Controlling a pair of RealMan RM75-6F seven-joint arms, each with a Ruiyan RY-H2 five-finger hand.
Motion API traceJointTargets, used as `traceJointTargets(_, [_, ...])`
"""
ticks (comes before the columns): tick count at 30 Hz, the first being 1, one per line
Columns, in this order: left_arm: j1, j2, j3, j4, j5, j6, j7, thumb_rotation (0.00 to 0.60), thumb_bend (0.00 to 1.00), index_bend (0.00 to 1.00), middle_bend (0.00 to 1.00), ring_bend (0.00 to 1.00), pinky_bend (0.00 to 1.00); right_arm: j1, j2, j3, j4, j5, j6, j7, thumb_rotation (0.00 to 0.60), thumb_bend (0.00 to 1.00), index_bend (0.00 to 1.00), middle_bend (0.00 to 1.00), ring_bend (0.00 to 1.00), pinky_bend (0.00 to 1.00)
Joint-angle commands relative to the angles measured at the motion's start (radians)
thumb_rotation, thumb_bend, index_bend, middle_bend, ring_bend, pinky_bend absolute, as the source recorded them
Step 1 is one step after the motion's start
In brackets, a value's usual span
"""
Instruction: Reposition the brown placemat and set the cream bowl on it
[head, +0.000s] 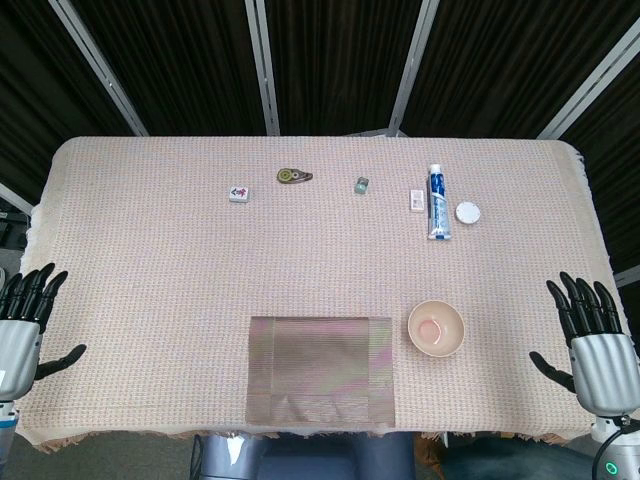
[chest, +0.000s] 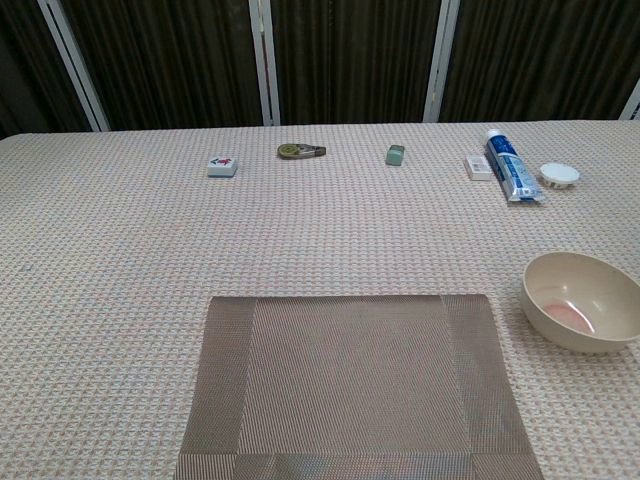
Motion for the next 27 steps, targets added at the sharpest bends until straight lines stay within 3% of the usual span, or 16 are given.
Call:
traceJointTargets(1, [0.000, 0.001, 0.000, 0.001, -0.002, -0.001, -0.001, 0.600, 0.00, 0.00, 0.00, 0.00, 0.00, 0.001, -0.001, -0.001, -0.001, 0.002, -0.004, -0.003, 0.600, 0.00, 0.03, 0.00, 0.00, 0.00])
traceJointTargets(11, [-0.005, -0.003, -0.002, 0.006, -0.011, -0.011, 0.004, 0.600, 0.00, 0.00, 0.00, 0.00, 0.00, 0.017, -0.009, -0.020, 0.003, 0.021, -0.074, -0.029, 0.600, 0.00, 0.05, 0.00, 0.00, 0.00])
traceJointTargets(19, [-0.011, -0.008, -0.008, 0.003, -0.016, -0.014, 0.011, 0.600, 0.00, 0.00, 0.00, 0.00, 0.00, 0.117, -0.028, -0.109, 0.065, -0.038, -0.326, -0.084, 0.600, 0.00, 0.14, 0.00, 0.00, 0.00])
traceJointTargets(27, [-0.012, -0.008, -0.014, 0.003, -0.028, -0.014, 0.018, 0.600, 0.00, 0.00, 0.00, 0.00, 0.00, 0.203, -0.099, -0.128, 0.145, -0.050, -0.477, -0.090, 0.600, 0.00, 0.17, 0.00, 0.00, 0.00])
